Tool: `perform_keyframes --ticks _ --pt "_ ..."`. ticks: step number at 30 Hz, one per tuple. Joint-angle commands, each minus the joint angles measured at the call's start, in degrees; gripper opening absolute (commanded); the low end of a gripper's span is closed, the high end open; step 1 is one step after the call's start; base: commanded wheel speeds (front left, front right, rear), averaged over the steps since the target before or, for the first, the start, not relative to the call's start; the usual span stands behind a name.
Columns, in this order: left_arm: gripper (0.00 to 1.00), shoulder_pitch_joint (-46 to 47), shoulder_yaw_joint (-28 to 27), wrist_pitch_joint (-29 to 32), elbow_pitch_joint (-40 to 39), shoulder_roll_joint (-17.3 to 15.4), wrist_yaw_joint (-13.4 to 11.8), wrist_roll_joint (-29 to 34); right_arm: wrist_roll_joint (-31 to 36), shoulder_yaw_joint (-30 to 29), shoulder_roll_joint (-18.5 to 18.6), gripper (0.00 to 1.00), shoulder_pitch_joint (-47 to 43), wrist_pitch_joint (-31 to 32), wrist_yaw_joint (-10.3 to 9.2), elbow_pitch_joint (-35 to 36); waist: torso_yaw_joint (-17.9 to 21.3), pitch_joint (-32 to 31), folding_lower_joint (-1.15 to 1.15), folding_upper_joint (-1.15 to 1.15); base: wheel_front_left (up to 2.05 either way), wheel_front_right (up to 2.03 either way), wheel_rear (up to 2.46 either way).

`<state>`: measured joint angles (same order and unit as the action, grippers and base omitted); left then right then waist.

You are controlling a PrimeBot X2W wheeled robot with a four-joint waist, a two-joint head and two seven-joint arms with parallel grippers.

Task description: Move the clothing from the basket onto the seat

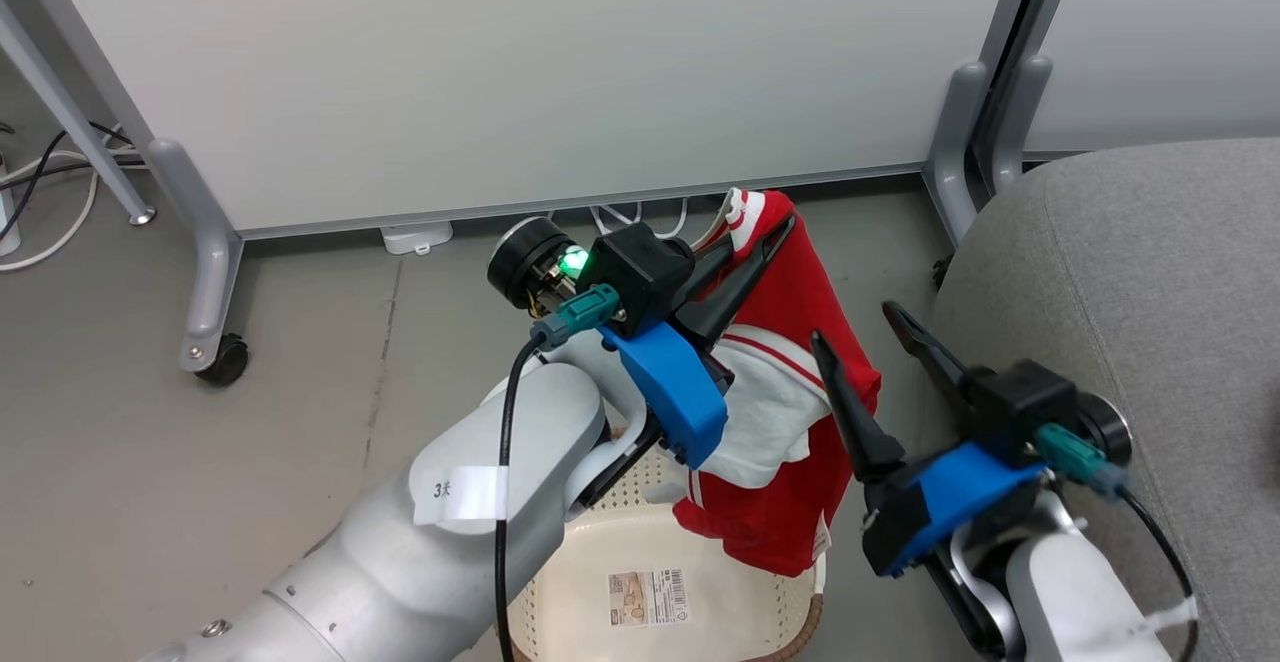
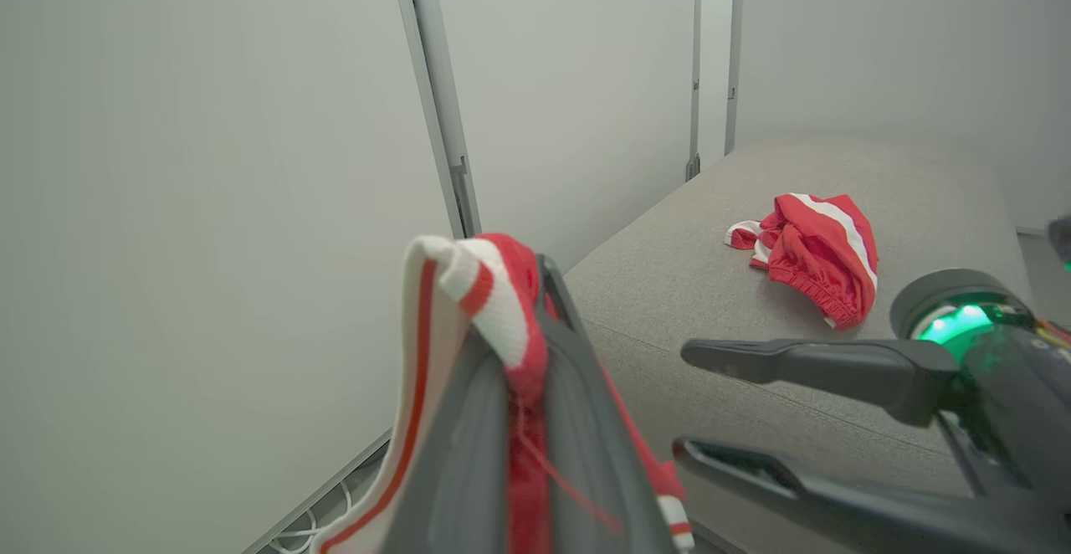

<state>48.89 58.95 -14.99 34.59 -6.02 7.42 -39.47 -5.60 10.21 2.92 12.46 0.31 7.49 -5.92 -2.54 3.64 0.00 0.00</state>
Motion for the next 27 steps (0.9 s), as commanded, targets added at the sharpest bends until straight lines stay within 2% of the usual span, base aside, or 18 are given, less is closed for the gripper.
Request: perform_keyframes --ticks 1,11,20,27 --pt "0.00 0.50 0.16 -0.29 0.01 -0.16 0.02 -0.31 -0.33 1.08 0.53 1.00 2.16 0.85 0.01 -1.03 -0.06 0.21 0.00 0.00 0.00 0.00 0.00" --pt "0.00 1.13 1.00 -0.29 -0.73 0.56 0.02 -0.47 -2.89 5.81 2.67 1.00 10.96 1.92 0.01 -11.35 -1.02 0.88 0.00 0.00 0.00 0.00 0.00" --pt "0.00 1.85 1.50 -0.29 -1.06 0.61 0.02 -0.95 -6.63 11.32 1.96 1.00 16.05 -0.68 0.01 -23.42 -1.12 1.02 0.00 0.00 0.00 0.00 0.00" --pt "0.00 1.85 1.63 -0.28 -1.30 0.74 0.02 -1.20 -8.65 13.34 1.02 1.00 19.38 -4.14 0.01 -30.71 -1.02 0.82 0.00 0.00 0.00 0.00 0.00"
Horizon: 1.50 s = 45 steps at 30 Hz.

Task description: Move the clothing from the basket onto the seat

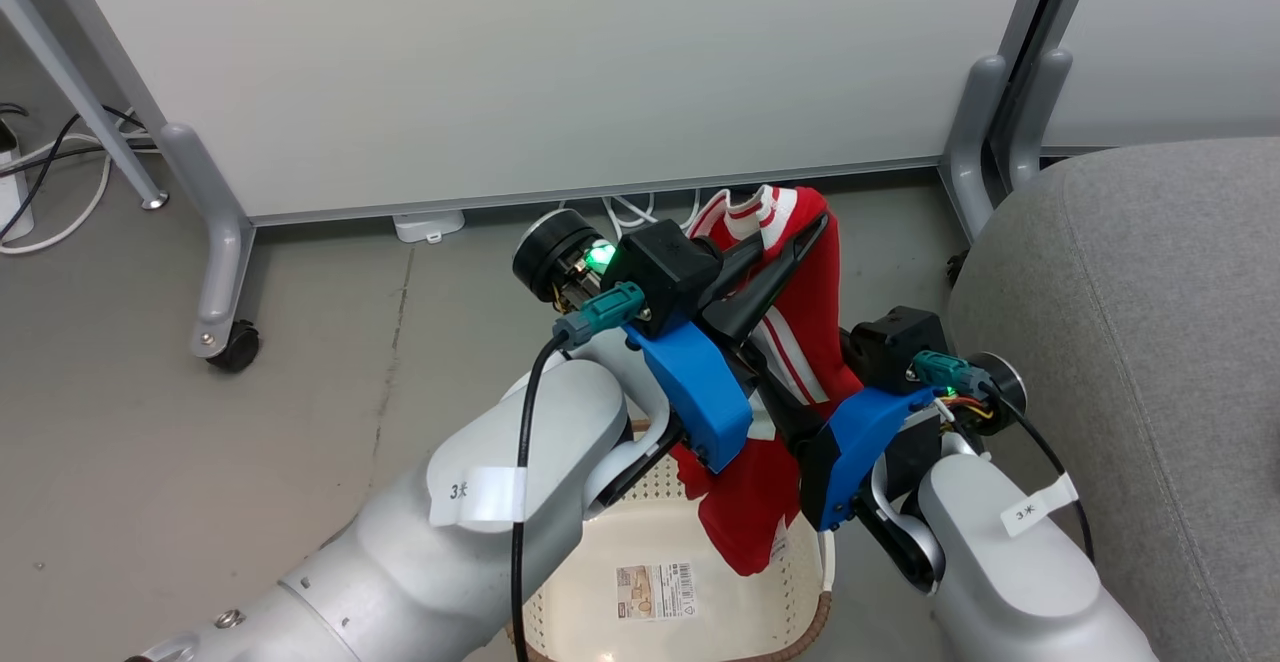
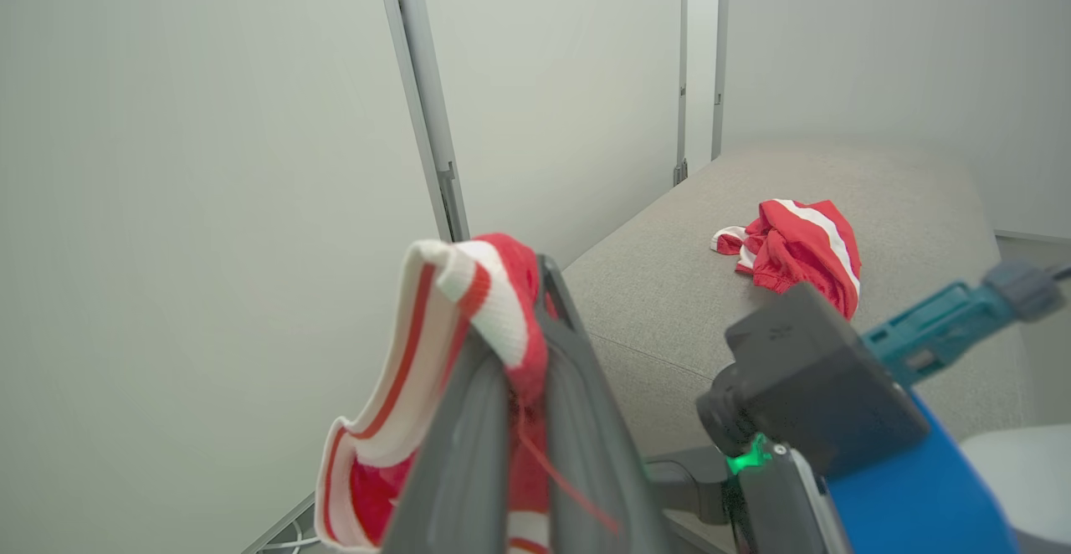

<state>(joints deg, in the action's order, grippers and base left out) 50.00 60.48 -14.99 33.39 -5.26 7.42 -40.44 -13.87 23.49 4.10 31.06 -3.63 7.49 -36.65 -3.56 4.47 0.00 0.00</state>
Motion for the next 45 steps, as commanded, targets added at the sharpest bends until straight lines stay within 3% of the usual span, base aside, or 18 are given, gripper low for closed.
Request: perform_keyframes --ticks 1,3,4,6,30,31,33,34,45 --pt "0.00 0.69 0.14 -0.29 -0.13 0.01 0.02 -0.29 -0.61 0.24 -0.30 1.00 1.35 -0.81 0.01 -1.09 0.00 -0.06 0.00 0.00 0.00 0.00 0.00" --pt "0.00 0.58 0.25 -0.29 -0.15 0.08 0.02 -0.38 -1.41 0.55 -0.59 1.00 2.22 -1.91 0.01 -2.99 0.00 -0.18 0.00 0.00 0.00 0.00 0.00" --pt "0.00 0.54 0.30 -0.29 -0.16 0.11 0.02 -0.37 -1.62 0.76 -0.71 0.49 2.65 -2.43 0.01 -3.99 0.00 -0.25 0.00 0.00 0.00 0.00 0.00" --pt "0.00 0.47 0.41 -0.29 -0.13 0.13 0.02 -0.52 -2.39 1.12 -0.94 0.00 3.46 -3.64 0.01 -5.45 0.02 -0.40 0.00 0.00 0.00 0.00 0.00" --pt "0.00 -0.24 -0.12 -0.29 0.44 -0.49 0.02 -0.61 -8.97 6.87 -1.25 0.00 7.46 -8.68 0.01 -13.48 0.87 -1.33 0.00 0.00 0.00 0.00 0.00" --pt "0.03 -0.34 -0.21 -0.29 0.52 -0.51 0.02 -0.59 -9.12 7.04 -1.25 0.00 7.49 -8.83 0.01 -13.61 0.91 -1.35 0.00 0.00 0.00 0.00 0.00" --pt "0.71 -0.68 0.40 -0.29 0.99 -0.50 0.02 -1.22 -9.56 7.43 -1.25 0.00 7.45 -9.06 0.01 -13.77 1.01 -1.40 0.00 0.00 0.00 0.00 0.00" --pt "1.00 -0.59 0.51 -0.29 1.06 -0.51 0.02 -1.36 -9.79 7.60 -1.25 0.00 7.48 -9.10 0.01 -13.88 1.05 -1.41 0.00 0.00 0.00 0.00 0.00" --pt "1.00 -0.99 -0.01 -0.28 1.32 -0.48 0.02 -0.98 -11.25 9.09 -1.25 0.00 8.17 -9.82 0.01 -15.05 1.34 -1.47 0.00 0.00 0.00 0.00 0.00"
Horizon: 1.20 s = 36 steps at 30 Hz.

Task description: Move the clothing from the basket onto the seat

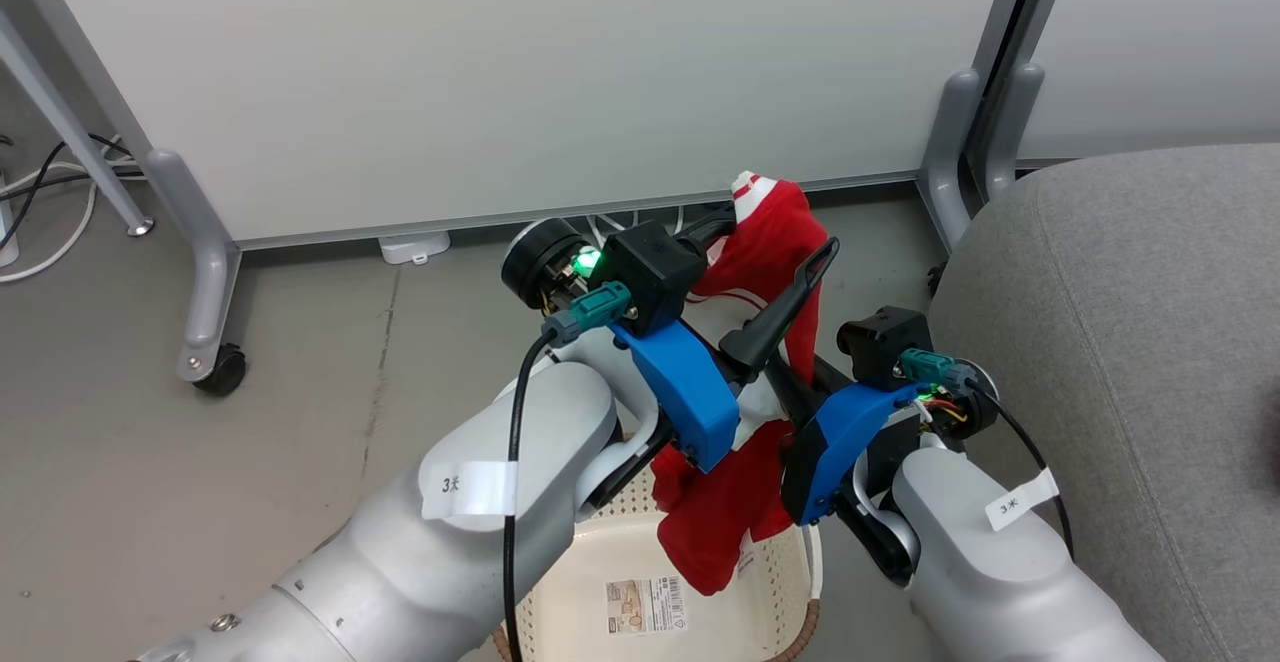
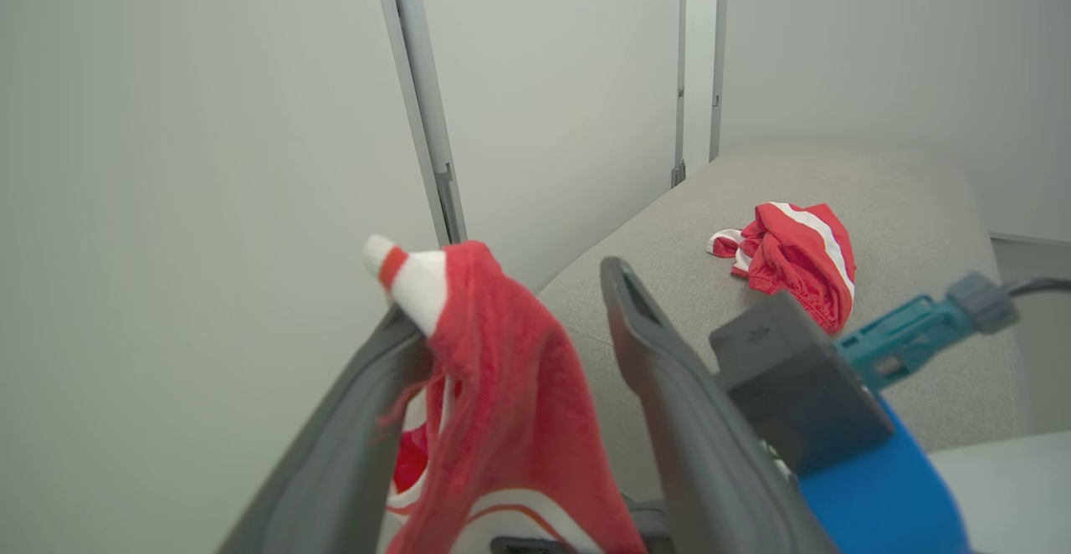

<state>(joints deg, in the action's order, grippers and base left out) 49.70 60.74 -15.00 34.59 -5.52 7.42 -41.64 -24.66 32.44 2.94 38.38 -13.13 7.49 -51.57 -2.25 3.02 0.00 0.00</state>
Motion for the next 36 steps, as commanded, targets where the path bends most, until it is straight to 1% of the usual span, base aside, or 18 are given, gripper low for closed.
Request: perform_keyframes --ticks 1,6,8,16,22,25,26,27,32,36 --pt "1.00 -0.84 -0.36 -0.27 0.13 -0.24 0.02 0.28 -0.53 0.23 -0.09 0.00 0.90 -0.39 0.01 -0.26 0.07 -0.03 0.00 0.00 0.00 0.00 0.00" --pt "1.00 -2.36 -1.73 -0.27 -0.67 -0.70 -0.03 1.60 -0.95 0.65 -0.09 0.00 1.25 -0.68 0.01 -0.61 0.23 -0.03 0.00 0.00 0.00 0.00 0.00" --pt "1.00 -3.68 -2.68 -0.27 -1.41 -1.02 -0.41 2.41 -1.10 0.80 -0.10 0.00 1.39 -0.78 0.01 -0.70 0.29 0.03 0.00 0.00 0.00 0.00 0.00" --pt "1.00 -11.42 -7.69 -0.22 -6.39 -3.35 -1.47 7.04 -1.18 0.55 -0.09 0.00 1.91 -1.35 0.01 -1.29 0.23 0.70 0.00 0.00 0.00 0.00 0.00" --pt "1.00 -19.56 -13.58 -0.23 -11.03 -5.15 -2.41 11.16 -1.35 0.55 -0.08 0.00 1.88 -1.56 0.01 -1.13 0.17 0.95 0.00 0.00 0.00 0.00 0.00" --pt "1.00 -23.63 -17.16 -0.22 -13.13 -5.64 -2.23 13.08 -1.59 0.53 -0.08 0.00 1.64 -1.68 0.01 -1.02 0.09 0.99 0.00 0.00 0.00 0.00 0.00" --pt "1.00 -24.98 -18.42 -0.23 -13.83 -5.69 -2.12 13.68 -1.58 0.49 -0.08 0.00 1.64 -1.65 0.01 -1.11 0.06 0.97 0.00 0.00 0.00 0.00 0.00" --pt "1.00 -24.98 -18.42 -0.23 -13.83 -5.69 -2.12 13.68 -1.58 0.49 -0.08 0.00 1.64 -1.65 0.01 -1.11 0.06 0.97 0.00 0.00 0.00 0.00 0.00" --pt "1.00 -30.31 -24.22 -0.22 -15.90 -5.28 -1.71 16.29 -1.41 0.33 -0.08 0.00 1.74 -1.80 0.01 -1.40 -0.06 0.96 0.00 0.00 0.00 0.00 0.00" --pt "1.00 -33.25 -27.14 -0.22 -16.35 -4.80 -1.10 18.39 -1.45 0.29 -0.08 0.00 1.89 -1.85 0.01 -1.40 -0.11 1.08 0.00 0.00 0.00 0.00 0.00"
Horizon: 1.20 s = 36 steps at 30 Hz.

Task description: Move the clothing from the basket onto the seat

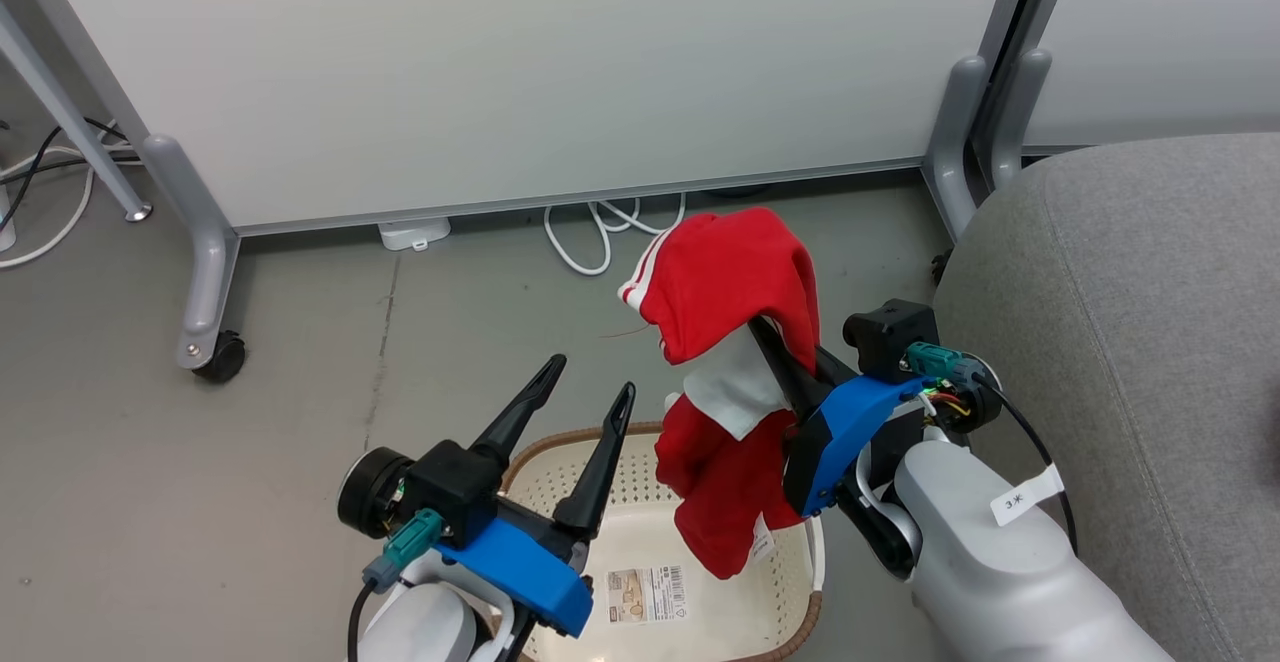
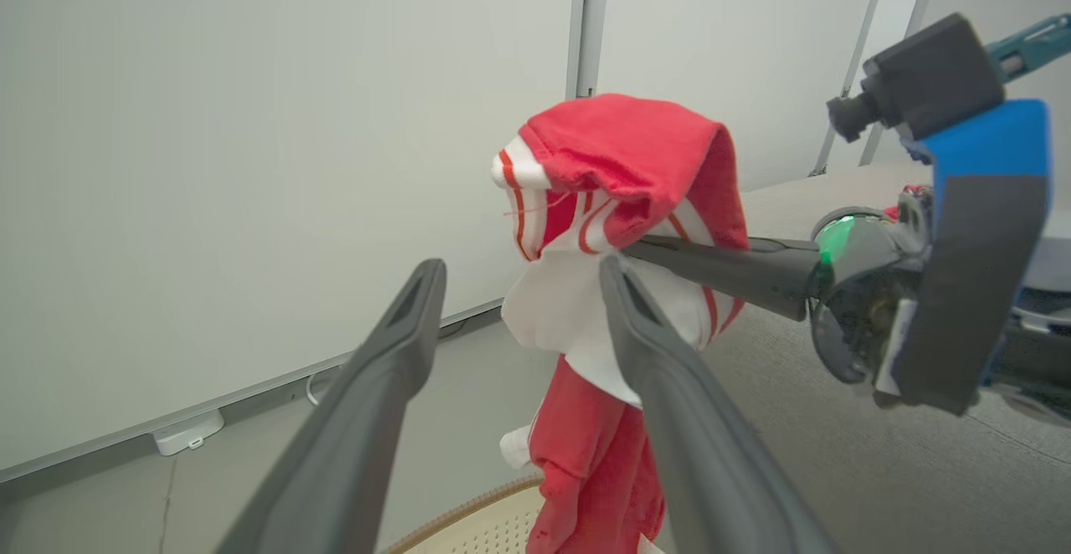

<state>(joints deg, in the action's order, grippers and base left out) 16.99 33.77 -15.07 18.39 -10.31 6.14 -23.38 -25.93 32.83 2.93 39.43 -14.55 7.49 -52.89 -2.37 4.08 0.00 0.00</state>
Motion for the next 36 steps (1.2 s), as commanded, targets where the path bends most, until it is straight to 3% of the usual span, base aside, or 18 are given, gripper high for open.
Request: perform_keyframes --ticks 1,18,36 --pt "1.00 -0.92 -0.79 -0.15 -0.24 0.18 0.33 0.58 -0.24 -0.13 -0.07 0.00 0.88 -0.45 0.01 -0.07 -0.01 0.06 0.00 0.00 0.00 0.00 0.00" --pt "1.00 -2.54 -4.38 -0.15 0.81 2.32 1.40 4.43 -0.67 0.32 -0.06 0.00 1.34 -0.49 0.01 0.05 2.12 1.23 0.00 0.00 0.00 0.00 0.00" --pt "1.00 -0.29 -2.82 -0.15 0.83 0.93 1.32 3.77 -1.07 -0.28 -0.06 0.00 1.94 -0.68 0.01 0.77 14.18 3.74 0.00 0.00 0.00 0.00 0.00"
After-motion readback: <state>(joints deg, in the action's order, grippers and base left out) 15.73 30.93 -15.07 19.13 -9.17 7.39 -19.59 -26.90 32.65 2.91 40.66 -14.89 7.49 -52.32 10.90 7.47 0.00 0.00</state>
